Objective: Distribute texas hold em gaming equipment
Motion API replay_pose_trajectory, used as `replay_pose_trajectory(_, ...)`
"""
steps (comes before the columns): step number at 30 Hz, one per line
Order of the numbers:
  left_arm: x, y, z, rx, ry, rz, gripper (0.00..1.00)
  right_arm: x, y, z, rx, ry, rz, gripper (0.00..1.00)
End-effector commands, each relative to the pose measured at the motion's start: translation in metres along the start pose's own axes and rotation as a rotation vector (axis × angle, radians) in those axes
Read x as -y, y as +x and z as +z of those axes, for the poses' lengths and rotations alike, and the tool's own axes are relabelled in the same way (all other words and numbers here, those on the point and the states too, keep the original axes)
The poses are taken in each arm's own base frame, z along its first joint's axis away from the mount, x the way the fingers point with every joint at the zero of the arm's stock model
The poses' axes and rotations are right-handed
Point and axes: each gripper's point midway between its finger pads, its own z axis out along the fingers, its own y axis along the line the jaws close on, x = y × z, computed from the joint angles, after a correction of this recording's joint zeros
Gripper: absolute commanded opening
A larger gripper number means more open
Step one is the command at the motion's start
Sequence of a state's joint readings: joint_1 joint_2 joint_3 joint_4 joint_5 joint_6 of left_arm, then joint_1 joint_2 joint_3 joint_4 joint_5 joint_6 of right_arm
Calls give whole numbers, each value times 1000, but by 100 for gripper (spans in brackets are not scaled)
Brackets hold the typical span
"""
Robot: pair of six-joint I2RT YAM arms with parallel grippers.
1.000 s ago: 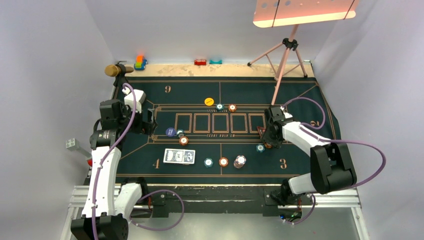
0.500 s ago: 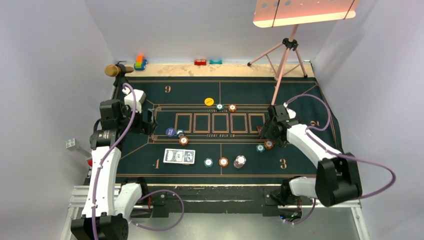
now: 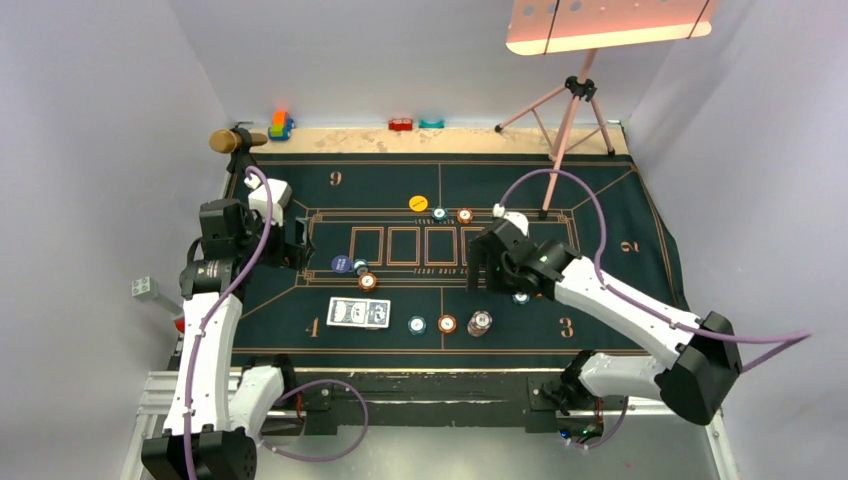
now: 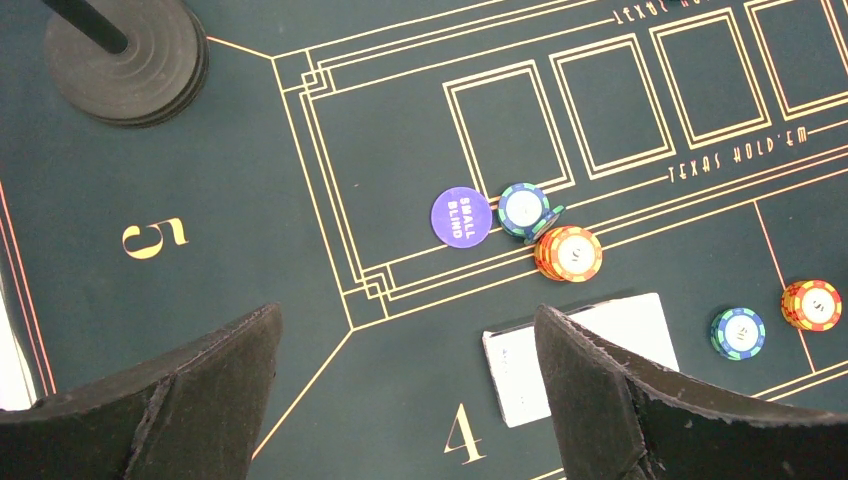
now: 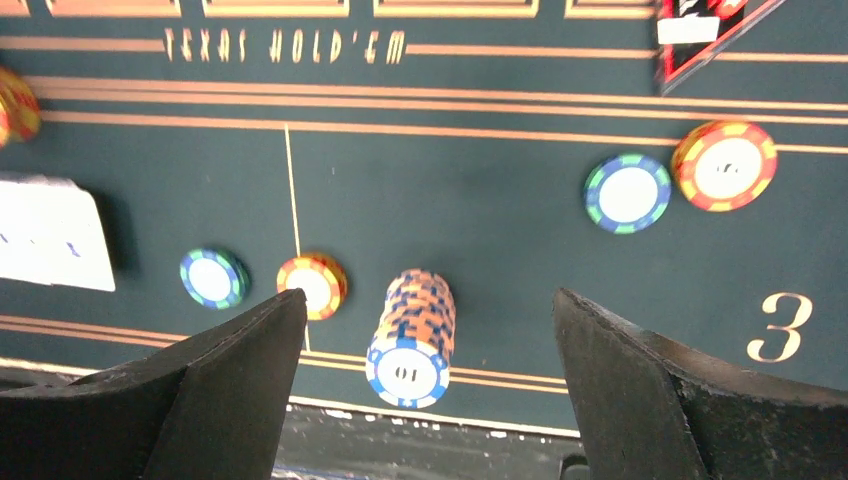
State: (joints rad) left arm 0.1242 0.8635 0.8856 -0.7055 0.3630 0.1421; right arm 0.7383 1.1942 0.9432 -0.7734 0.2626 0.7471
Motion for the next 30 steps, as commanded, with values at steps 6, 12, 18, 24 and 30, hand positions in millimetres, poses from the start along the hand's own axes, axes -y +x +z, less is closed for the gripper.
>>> replay_pose_trajectory(6,-3,-4,-1,18,-9,14,100,-17,47,0,-91,-16,-89,98)
replay_pose_trajectory(12,-3,-4,-2,23,-10,17,100,-17,66,16,-141,15,-148,98)
replay_pose_trajectory(18,-3,-4,-1,22,-8,17,100,-14,74,28,-161,38,-154,88)
replay_pose_trajectory(24,-3,-5,-2,25,-13,20,100,-14,80,32,-175,26,-159,76)
replay_pose_trajectory(30,-3,-5,-3,28,-12,23,100,-17,83,33,-185,9,-156,64)
